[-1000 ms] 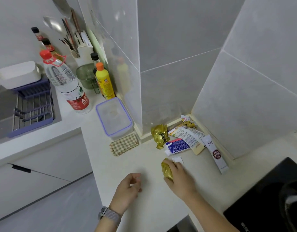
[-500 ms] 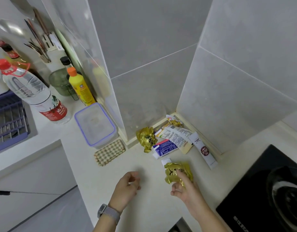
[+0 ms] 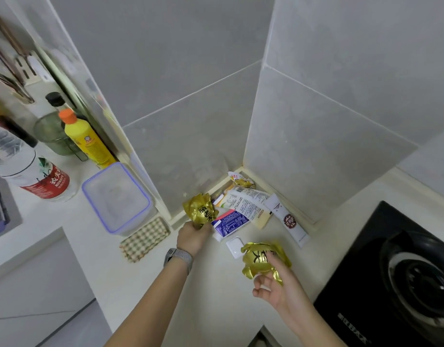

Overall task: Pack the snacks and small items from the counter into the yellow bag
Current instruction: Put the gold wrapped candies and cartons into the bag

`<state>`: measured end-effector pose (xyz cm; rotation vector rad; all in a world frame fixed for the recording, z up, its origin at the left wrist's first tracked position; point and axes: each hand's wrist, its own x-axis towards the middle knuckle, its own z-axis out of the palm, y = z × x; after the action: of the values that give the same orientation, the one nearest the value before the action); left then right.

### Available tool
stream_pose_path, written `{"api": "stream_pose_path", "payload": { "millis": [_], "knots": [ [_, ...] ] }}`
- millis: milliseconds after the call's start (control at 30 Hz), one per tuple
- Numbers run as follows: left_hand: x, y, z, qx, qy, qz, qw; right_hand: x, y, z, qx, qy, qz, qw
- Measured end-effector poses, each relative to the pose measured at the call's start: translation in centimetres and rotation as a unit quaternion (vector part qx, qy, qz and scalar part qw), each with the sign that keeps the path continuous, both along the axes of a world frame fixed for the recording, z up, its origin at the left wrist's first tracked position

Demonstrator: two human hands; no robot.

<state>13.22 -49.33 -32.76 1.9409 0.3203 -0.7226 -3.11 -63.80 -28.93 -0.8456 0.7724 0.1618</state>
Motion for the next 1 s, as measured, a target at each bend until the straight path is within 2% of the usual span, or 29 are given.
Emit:
{"api": "stream_pose_path", "payload": {
  "millis": [200, 500, 667, 867, 1000],
  "knots": [
    [1.8, -1.3, -1.6, -0.058, 0.061, 0.105, 0.991, 0.0, -0.9, 0.4, -0.004, 0.007, -0.015, 1.000],
    [2.5, -2.0, -3.0, 0.031, -0.014, 0.059, 0.998, -0.1, -1.9, 0.3, -0.009, 0.009, -0.017, 1.000],
    [1.1, -1.2, -2.1, 0.061, -0.092, 0.043, 0.993, -0.1, -2.1, 0.5, -0.012, 0.029, -0.034, 0.999],
    [-2.9, 1.3, 0.0, -0.002, -0.122, 0.150, 0.981, -0.3, -2.6, 0.9, -0.017, 0.022, -0.036, 0.999],
    [-6.2, 1.7, 2.4, -0.076, -0.120, 0.174, 0.974, -0.7, -2.8, 1.4, -0.020, 0.016, -0.038, 0.999]
  ]
}}
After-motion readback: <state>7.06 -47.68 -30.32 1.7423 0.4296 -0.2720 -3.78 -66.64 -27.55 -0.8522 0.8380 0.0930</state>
